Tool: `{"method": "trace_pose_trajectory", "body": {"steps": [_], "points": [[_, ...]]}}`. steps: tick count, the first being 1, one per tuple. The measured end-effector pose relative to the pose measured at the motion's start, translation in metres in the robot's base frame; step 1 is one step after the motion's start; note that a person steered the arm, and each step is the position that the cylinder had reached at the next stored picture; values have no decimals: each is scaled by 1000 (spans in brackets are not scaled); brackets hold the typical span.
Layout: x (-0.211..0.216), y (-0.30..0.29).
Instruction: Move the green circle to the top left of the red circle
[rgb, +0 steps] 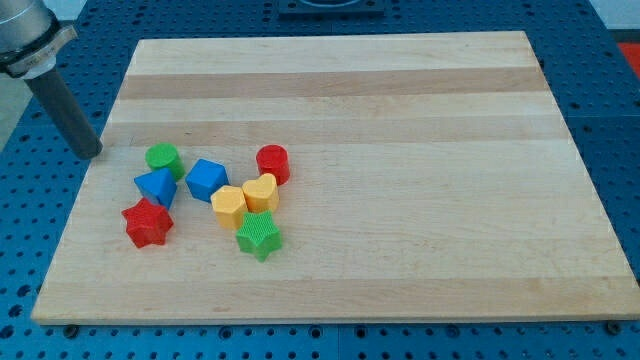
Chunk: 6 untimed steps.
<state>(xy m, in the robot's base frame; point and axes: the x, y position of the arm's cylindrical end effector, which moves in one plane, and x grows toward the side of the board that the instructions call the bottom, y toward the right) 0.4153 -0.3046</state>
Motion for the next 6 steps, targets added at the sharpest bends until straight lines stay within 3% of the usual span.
{"method": "trace_pose_trajectory", "body": {"steps": [4,6], "points": [[7,59],[41,69]]}}
